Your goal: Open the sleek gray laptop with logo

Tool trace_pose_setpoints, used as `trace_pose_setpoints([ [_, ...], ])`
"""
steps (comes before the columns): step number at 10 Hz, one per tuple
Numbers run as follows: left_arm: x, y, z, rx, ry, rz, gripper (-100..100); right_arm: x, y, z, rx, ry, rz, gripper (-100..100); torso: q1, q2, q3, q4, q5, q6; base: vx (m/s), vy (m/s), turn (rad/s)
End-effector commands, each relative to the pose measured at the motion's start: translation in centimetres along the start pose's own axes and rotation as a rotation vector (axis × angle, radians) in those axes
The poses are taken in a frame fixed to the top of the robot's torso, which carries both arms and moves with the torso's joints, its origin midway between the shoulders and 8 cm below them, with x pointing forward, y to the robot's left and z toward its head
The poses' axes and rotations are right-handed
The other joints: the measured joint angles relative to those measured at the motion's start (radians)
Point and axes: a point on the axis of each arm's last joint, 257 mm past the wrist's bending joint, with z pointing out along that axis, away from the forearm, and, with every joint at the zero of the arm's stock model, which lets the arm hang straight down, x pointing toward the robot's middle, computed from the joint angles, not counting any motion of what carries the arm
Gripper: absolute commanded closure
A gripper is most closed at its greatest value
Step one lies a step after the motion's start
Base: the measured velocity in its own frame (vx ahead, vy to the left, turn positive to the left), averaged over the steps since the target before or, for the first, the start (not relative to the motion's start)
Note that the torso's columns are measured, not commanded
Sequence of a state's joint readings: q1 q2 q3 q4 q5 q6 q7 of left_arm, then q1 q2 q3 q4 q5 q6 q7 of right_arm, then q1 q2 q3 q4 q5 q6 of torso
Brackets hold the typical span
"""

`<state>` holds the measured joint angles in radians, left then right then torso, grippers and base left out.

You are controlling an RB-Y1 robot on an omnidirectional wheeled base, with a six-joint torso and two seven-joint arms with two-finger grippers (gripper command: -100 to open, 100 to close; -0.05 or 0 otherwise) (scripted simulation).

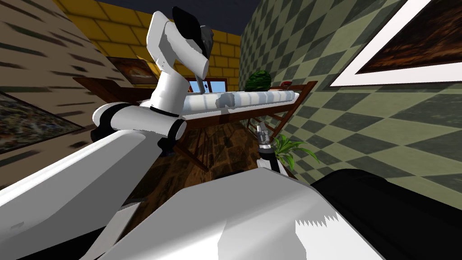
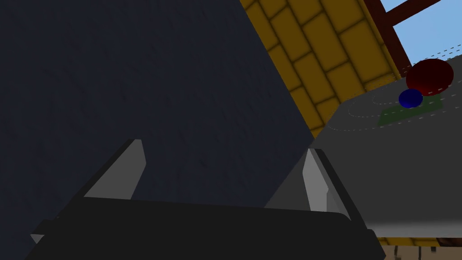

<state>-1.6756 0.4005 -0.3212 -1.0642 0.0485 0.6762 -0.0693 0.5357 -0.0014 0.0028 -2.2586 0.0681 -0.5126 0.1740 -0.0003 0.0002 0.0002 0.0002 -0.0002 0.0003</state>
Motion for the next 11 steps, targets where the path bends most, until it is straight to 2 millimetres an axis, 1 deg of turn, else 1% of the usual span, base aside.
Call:
trace_pose_setpoints([
  [1,-0.5,2.3,0.7,-0.066,-0.006,0.012,-100,0.0,0.0,0.0,0.000,0.000,0.000,0,0.000,0.000,0.000,0.000,0.000,0.000,0.000,0.000,0.000],
  [2,-1.7,2.4,0.8,-0.103,-0.021,0.037,-100,0.0,0.0,0.0,0.000,0.000,0.000,0,0.000,0.000,0.000,0.000,0.000,0.000,-0.004,0.000,-0.067],
  [4,-1.7,4.3,1.2,-0.144,-0.020,0.035,-100,0.0,0.0,0.0,0.000,0.000,0.000,0,0.000,0.000,0.000,0.000,0.000,0.000,-0.002,0.002,-0.018],
  [5,-2.9,5.4,1.3,-0.197,-0.034,0.057,-100,0.0,0.0,0.0,0.000,0.000,0.000,0,0.000,-0.001,0.000,0.000,0.000,0.000,-0.004,0.001,-0.047],
  [6,-2.9,6.5,1.4,-0.220,-0.034,0.056,-100,0.0,0.0,0.0,0.000,0.000,0.000,0,0.000,0.000,0.000,0.000,0.000,0.000,-0.003,0.003,-0.037],
  [7,-4.0,7.2,1.4,-0.262,-0.047,0.075,-100,0.0,0.0,0.0,0.000,0.000,0.000,0,0.000,0.000,0.000,0.000,0.000,0.000,-0.004,0.002,-0.058],
  [8,-4.0,8.5,1.5,-0.289,-0.047,0.073,-100,0.0,0.0,0.0,0.000,0.000,0.000,0,0.000,0.000,0.000,0.000,0.000,0.000,-0.004,0.002,-0.028],
  [9,-4.9,8.8,1.3,-0.320,-0.059,0.090,-100,0.0,0.0,0.0,0.000,0.000,0.000,0,0.000,0.000,0.000,0.000,0.000,0.000,-0.006,0.001,-0.041],
  [11,-5.0,10.8,1.3,-0.362,-0.058,0.088,-100,0.0,0.0,0.0,0.000,0.000,0.000,0,0.000,0.000,0.000,0.000,0.000,0.000,-0.002,0.001,-0.013],
])
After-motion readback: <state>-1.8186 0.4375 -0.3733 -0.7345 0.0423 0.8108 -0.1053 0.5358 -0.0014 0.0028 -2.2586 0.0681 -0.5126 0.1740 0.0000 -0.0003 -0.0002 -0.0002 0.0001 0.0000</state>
